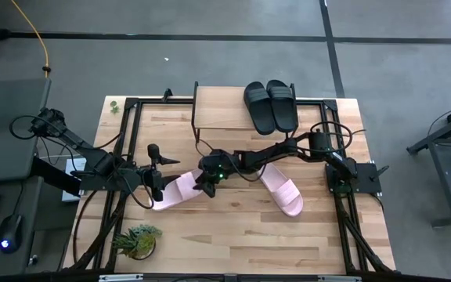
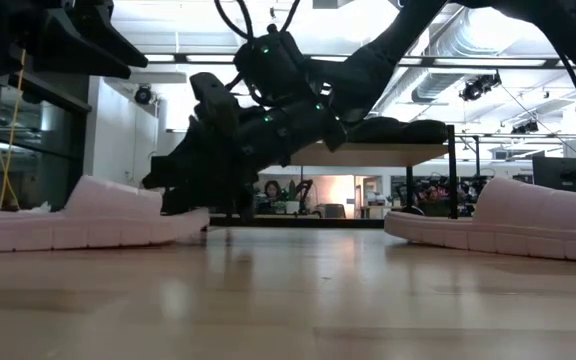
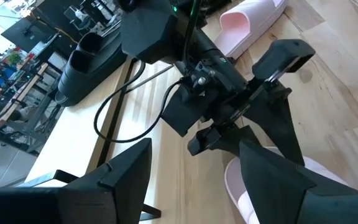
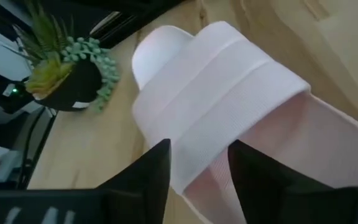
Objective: Pick and place slides into the shelf
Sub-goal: Put the left pink slide on the shelf
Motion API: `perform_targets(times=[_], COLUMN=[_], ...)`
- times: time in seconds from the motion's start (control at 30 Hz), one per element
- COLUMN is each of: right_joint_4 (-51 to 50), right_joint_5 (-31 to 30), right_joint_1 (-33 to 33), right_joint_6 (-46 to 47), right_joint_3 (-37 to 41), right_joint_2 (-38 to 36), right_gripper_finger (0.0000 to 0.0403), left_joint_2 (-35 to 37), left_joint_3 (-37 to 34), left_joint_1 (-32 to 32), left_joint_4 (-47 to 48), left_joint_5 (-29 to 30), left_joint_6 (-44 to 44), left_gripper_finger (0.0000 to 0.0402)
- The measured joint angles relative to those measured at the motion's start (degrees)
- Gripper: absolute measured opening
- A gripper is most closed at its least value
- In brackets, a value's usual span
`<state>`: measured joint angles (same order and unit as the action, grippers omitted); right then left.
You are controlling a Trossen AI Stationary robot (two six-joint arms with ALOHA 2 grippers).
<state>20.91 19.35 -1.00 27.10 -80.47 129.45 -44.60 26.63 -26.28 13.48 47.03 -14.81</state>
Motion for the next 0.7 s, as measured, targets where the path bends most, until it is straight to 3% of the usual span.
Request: perform_targets(times=[0.7], right_joint_4=[-0.5], right_joint_5=[-2.1], right_joint_1=[0.2], right_joint_6=[1.0], right_joint_3=[0.0], right_joint_2=[0.0], right_gripper_finger=[0.0202], left_joint_2=[0.0], left_joint_3=[0.0], left_joint_1=[0.0], left_joint_4=[0.0], left_joint_5=[0.0], left_joint_6=[0.0], left_gripper_finger=[0.0225])
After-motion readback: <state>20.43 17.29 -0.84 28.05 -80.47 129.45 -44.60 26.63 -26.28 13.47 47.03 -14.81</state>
